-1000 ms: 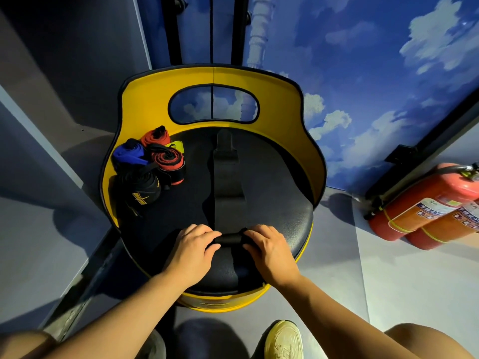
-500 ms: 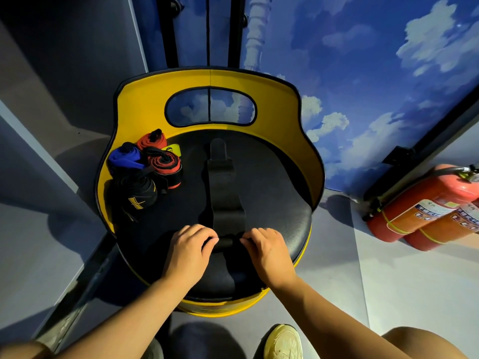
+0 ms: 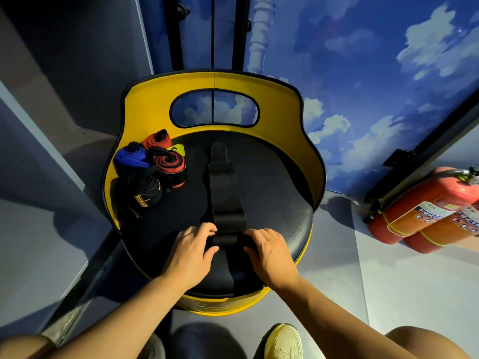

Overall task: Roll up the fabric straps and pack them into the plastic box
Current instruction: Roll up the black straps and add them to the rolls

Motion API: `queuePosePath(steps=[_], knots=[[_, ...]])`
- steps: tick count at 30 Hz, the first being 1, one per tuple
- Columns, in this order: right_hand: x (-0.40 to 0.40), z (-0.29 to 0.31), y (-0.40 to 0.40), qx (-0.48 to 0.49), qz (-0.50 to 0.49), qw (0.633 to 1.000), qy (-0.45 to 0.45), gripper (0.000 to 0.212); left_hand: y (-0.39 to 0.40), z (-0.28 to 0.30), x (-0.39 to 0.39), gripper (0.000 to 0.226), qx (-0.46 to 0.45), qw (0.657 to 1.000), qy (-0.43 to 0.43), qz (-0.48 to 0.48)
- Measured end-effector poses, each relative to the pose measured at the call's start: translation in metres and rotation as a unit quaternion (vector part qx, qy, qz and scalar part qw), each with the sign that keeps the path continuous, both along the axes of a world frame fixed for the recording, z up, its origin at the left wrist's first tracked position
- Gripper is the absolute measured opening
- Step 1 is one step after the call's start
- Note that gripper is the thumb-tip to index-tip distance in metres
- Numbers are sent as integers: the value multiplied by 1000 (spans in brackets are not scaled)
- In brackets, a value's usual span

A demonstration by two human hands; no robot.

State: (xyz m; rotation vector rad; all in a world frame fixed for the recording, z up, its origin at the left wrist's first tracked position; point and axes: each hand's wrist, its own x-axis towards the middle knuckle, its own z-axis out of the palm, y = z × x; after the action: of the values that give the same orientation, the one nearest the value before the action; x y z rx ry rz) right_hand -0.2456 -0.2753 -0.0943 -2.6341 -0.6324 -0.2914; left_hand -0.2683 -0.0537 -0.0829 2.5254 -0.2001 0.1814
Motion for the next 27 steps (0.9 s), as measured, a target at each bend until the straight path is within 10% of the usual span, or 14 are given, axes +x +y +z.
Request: queuePosePath(steps=[13,21,27], knots=[[14,4,17,-9,-63,997,48,43,0,-4,17,21,9,998,-6,57],[26,7,17,67,-64,996,3,9,-5,4,25,6,-31,995,-32,93],[21,1,5,3,-5,1000,19,44,2,1,17,45,-7,999,24,41]])
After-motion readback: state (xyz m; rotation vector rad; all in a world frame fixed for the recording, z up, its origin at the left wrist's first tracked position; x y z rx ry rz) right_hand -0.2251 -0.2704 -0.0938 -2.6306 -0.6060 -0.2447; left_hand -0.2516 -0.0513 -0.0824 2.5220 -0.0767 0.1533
